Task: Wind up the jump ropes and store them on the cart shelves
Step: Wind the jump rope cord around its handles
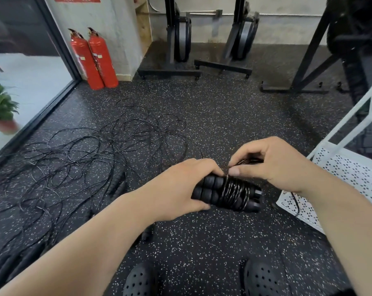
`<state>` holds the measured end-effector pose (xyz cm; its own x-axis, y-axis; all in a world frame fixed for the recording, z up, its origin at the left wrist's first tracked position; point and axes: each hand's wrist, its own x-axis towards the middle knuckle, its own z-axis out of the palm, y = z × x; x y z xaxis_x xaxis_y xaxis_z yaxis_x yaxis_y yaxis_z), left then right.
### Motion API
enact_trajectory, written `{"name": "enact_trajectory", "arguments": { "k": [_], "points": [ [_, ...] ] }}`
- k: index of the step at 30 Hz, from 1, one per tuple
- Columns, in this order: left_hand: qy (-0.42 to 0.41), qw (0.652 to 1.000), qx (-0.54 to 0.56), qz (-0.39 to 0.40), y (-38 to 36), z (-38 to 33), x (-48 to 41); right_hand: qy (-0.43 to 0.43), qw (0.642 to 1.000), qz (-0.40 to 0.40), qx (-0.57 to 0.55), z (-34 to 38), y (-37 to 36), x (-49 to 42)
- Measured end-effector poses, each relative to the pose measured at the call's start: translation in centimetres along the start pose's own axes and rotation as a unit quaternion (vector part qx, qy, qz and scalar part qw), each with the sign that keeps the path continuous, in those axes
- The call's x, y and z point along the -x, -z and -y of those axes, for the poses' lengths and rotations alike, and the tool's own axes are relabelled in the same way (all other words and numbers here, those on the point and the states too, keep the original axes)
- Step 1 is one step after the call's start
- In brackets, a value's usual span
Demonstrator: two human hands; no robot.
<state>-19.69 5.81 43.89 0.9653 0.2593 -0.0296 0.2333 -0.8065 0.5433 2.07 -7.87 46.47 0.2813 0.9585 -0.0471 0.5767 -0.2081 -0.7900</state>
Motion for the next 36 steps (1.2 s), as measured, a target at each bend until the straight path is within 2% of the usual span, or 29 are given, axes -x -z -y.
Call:
{"name": "enact_trajectory", "arguments": {
  "k": [5,8,10,14,18,21,23,26,31,33,36],
  "points": [
    [-0.001,0.994,0.105,0.002,0.6,-1.8,0.9,-0.032,0.984,0.028,-0.174,-1.4,0.5,0.4],
    [0.011,0.987,0.158,-0.014,0.9,-2.2,1.3,-0.081,0.957,0.062,-0.272,-1.6,-0.2,0.4],
    [0.021,0.98,0.198,-0.024,1.1,-1.8,1.3,-0.091,0.951,0.063,-0.29,-1.6,-1.1,0.4],
    [0.041,0.963,0.26,-0.055,1.0,-0.4,0.9,-0.138,0.953,0.011,-0.269,-2.1,-3.5,0.2],
    [0.104,0.965,0.217,-0.109,0.6,1.4,0.0,-0.153,0.969,-0.01,-0.196,-2.7,-6.0,-0.2],
    [0.139,0.962,0.179,-0.15,0.0,2.1,-0.5,-0.135,0.981,0.01,-0.141,-2.1,-7.5,-0.2],
    [0.165,0.958,0.146,-0.181,-0.2,2.6,-0.9,-0.111,0.993,0.034,-0.037,-1.5,-8.1,0.0],
    [0.2,0.956,0.066,-0.206,0.1,3.9,-1.2,-0.066,0.988,0.047,0.134,-0.3,-8.4,1.1],
    [0.171,0.975,-0.027,-0.137,0.3,4.7,-1.1,0.008,0.941,-0.034,0.335,1.6,-6.2,1.9],
    [0.141,0.984,-0.039,-0.105,0.0,4.2,-1.1,0.048,0.938,-0.043,0.34,1.4,-4.9,1.5],
    [0.085,0.994,-0.064,-0.034,-0.3,3.2,-0.9,0.067,0.955,-0.026,0.286,0.8,-3.3,0.9]
  ]
}}
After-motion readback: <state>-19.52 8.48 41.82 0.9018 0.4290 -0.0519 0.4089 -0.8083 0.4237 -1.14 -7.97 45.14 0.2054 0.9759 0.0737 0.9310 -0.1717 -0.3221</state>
